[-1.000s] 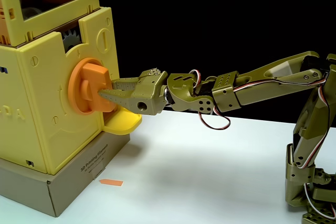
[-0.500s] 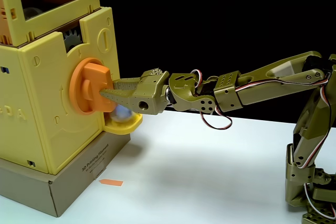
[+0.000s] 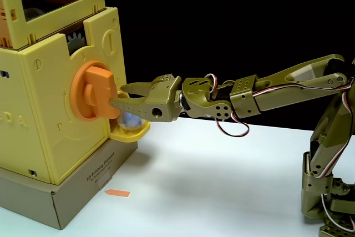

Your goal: Turn the button of vending machine.

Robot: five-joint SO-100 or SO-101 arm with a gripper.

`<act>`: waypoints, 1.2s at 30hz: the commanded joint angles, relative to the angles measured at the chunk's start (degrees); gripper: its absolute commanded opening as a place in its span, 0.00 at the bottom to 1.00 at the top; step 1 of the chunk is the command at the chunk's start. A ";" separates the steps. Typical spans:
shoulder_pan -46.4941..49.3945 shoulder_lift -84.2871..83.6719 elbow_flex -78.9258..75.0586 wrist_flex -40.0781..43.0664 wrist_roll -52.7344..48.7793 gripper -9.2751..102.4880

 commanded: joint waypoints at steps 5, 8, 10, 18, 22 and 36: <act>-0.79 5.89 2.11 -0.97 0.44 0.42; 0.00 10.37 5.54 -0.53 -0.44 0.40; 0.88 14.85 8.17 1.58 -2.72 0.35; 4.39 36.91 16.00 18.46 -31.99 0.20; 4.83 43.24 16.79 26.10 -63.19 0.16; 3.78 63.28 24.87 33.13 -140.10 0.07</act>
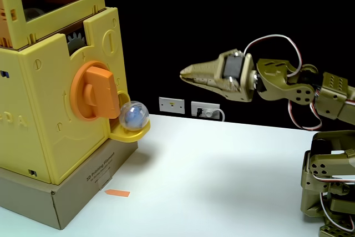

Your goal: Turn the button of vending machine.

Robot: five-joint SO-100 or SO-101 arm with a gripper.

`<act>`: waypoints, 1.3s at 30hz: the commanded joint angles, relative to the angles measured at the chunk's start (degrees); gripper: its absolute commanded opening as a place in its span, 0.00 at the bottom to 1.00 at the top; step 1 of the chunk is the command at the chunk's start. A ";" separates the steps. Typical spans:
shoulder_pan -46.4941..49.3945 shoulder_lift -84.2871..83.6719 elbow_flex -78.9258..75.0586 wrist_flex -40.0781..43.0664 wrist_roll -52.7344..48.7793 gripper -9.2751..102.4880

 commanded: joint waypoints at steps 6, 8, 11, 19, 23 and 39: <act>-3.16 10.37 9.76 -0.35 13.27 0.07; -3.87 12.22 12.57 1.14 22.59 0.07; -4.31 15.56 16.61 3.87 31.38 0.07; -3.78 25.49 22.94 18.37 41.92 0.09; -3.60 29.18 24.43 25.14 43.51 0.09; -6.24 33.66 29.97 41.84 45.18 0.09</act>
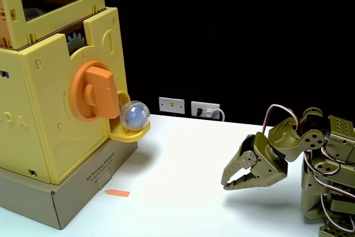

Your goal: Turn the button of vending machine.

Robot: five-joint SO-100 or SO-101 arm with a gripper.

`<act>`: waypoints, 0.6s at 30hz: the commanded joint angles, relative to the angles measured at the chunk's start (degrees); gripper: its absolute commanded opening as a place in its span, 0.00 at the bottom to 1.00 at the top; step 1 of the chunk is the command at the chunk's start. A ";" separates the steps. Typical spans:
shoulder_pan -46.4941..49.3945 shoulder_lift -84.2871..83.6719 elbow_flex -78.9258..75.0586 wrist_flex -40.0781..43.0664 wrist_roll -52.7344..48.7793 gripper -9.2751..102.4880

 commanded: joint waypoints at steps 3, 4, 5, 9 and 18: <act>-1.41 8.17 2.90 1.32 1.67 0.09; -1.58 8.17 3.69 1.49 1.67 0.09; -1.85 8.17 4.66 1.58 1.67 0.09; -2.29 8.17 4.66 1.49 2.11 0.09; -3.25 8.17 3.60 5.19 1.49 0.08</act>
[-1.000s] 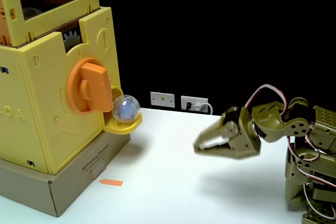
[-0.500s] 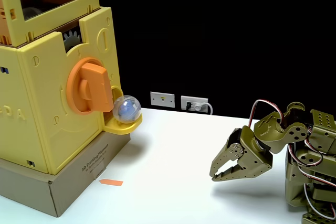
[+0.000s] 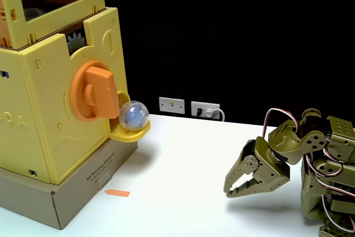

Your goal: Turn the button of vending machine.

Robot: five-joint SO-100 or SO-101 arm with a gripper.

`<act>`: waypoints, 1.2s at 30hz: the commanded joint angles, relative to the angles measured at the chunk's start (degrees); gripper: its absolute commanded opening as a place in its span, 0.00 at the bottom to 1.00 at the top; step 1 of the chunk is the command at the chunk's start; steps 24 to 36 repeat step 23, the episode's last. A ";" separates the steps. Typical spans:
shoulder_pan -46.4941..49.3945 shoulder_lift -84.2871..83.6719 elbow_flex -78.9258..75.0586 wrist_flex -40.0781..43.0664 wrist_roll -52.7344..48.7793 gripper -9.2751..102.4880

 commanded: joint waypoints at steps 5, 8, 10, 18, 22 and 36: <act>-0.97 8.09 2.29 0.70 -1.49 0.07; -1.49 8.09 2.37 0.62 -2.11 0.07; -1.49 8.00 2.37 0.53 -2.11 0.07; -1.49 8.00 2.37 0.53 -2.02 0.07; -1.49 8.00 2.37 0.53 -2.02 0.07; -1.49 8.00 2.37 0.53 -2.02 0.07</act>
